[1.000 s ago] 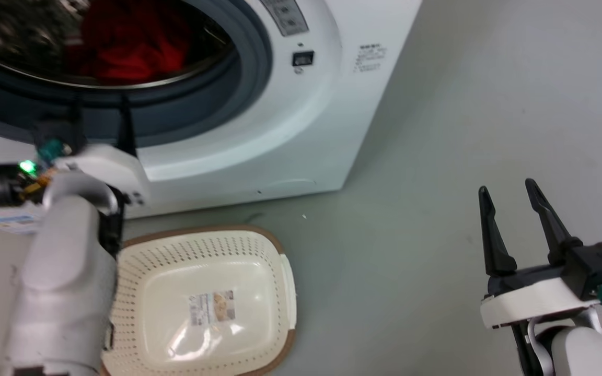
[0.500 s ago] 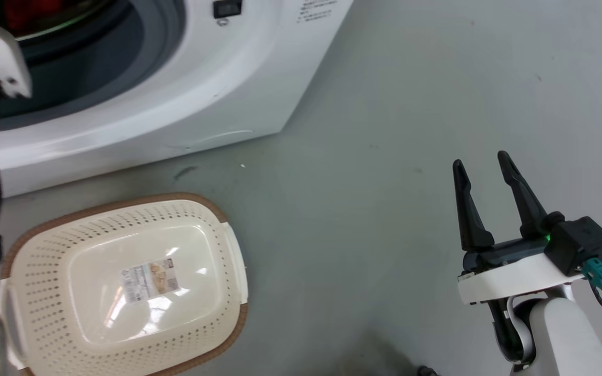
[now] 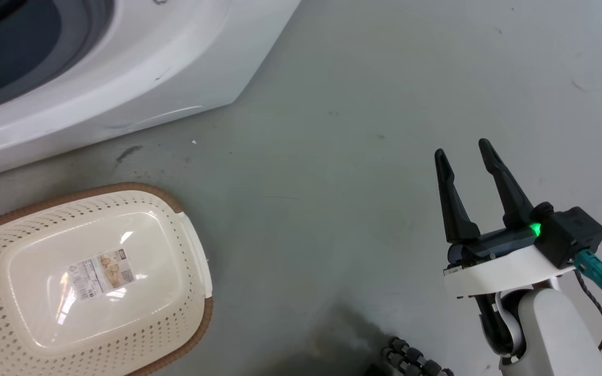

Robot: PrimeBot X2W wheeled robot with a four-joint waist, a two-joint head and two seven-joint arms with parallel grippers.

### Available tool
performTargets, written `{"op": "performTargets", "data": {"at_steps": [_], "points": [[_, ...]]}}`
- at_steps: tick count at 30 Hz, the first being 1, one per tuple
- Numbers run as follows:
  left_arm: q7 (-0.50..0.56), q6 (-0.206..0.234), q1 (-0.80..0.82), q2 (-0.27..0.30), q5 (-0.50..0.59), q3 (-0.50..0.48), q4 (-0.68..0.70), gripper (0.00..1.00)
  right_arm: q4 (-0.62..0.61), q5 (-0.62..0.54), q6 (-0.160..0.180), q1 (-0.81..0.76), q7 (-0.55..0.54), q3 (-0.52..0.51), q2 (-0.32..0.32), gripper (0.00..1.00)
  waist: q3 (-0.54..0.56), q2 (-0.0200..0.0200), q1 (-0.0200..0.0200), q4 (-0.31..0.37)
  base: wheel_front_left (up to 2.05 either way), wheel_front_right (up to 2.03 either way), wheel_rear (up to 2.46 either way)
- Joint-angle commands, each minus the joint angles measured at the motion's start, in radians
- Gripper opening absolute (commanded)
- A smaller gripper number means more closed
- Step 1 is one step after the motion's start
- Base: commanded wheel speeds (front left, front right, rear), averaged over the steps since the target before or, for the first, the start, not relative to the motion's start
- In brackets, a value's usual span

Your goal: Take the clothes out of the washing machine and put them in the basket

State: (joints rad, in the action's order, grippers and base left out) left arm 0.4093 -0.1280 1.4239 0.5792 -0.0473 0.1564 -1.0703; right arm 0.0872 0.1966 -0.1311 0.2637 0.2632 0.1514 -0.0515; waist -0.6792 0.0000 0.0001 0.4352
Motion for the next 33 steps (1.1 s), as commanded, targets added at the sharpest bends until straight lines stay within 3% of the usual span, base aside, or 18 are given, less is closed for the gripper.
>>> {"op": "performTargets", "data": {"at_steps": [1,7,9,10,19,24,33], "points": [[0.058,-0.001,0.025,0.014,-0.008,0.011,-0.009,1.00,-0.005,0.006,0.001,-0.002,0.002,0.003,0.002,1.00,-0.015,0.0000,-0.0001,0.013,0.00,0.00,0.00],[0.282,-0.002,0.042,0.034,-0.059,0.030,-0.030,1.00,-0.006,0.017,0.001,-0.005,0.002,0.008,0.002,1.00,-0.031,0.0000,-0.0001,0.025,0.00,0.00,0.00],[0.310,-0.002,0.039,0.036,-0.067,0.033,-0.013,0.29,-0.006,0.025,0.001,-0.003,0.002,0.010,0.002,1.00,-0.035,0.0000,-0.0001,0.027,0.00,0.00,0.00],[0.313,-0.001,0.040,0.040,-0.066,0.036,0.002,0.00,-0.005,0.027,0.001,-0.001,0.002,0.010,0.002,1.00,-0.036,0.0000,-0.0001,0.028,0.00,0.00,0.00],[0.220,0.058,-0.055,0.045,-0.079,0.029,0.140,0.00,0.005,0.019,0.001,0.011,0.002,-0.004,0.002,1.00,-0.010,0.0000,-0.0001,0.015,0.00,0.00,0.00],[0.084,0.091,-0.141,0.017,-0.091,0.025,0.206,0.00,0.014,0.004,0.001,0.014,0.002,-0.015,0.002,1.00,0.040,0.0000,-0.0001,-0.007,0.00,0.00,0.00],[-0.177,0.134,-0.316,-0.053,-0.160,-0.019,0.180,0.00,0.046,-0.037,0.001,-0.021,0.002,-0.035,0.002,1.00,0.181,0.0000,-0.0001,-0.042,0.00,0.00,0.00]]}}
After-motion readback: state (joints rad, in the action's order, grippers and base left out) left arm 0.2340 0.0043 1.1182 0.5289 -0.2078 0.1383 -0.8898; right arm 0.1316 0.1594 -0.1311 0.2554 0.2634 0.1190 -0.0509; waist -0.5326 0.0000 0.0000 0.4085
